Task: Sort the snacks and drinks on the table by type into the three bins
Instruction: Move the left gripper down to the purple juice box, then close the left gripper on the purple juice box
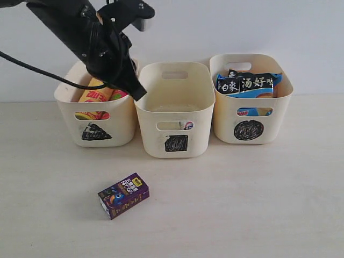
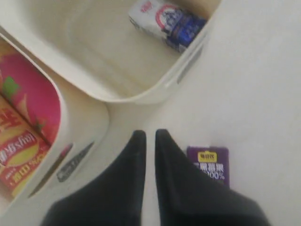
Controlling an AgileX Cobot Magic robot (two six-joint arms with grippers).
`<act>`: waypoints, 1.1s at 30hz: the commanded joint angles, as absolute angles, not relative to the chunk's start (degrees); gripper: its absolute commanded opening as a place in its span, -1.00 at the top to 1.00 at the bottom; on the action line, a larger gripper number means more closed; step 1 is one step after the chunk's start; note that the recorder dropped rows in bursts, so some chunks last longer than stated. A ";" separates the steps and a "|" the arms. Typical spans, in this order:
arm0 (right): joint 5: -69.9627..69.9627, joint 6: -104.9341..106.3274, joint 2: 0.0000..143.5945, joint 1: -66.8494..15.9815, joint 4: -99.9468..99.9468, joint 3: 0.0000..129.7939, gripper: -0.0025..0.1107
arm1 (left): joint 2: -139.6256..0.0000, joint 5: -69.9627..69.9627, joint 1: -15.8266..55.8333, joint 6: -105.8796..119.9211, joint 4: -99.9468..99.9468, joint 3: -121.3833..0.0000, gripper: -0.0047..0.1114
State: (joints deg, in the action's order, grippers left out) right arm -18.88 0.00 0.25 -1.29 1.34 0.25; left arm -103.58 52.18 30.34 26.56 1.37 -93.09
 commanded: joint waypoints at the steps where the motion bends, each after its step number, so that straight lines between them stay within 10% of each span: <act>1: -18.51 0.00 0.00 -1.13 1.77 0.00 0.96 | -102.66 57.27 30.26 28.07 1.70 -90.06 0.84; 16: -18.51 0.00 0.00 -1.13 1.77 0.00 0.96 | -102.44 54.90 30.26 28.12 4.45 -74.29 0.81; 27: -18.51 0.00 0.00 -1.13 1.77 0.00 0.96 | -105.94 53.36 30.26 30.93 7.47 -72.52 -0.86; 33: -18.51 0.00 0.00 -1.13 1.77 0.00 0.96 | -110.60 48.76 30.26 30.93 7.47 -72.52 -0.76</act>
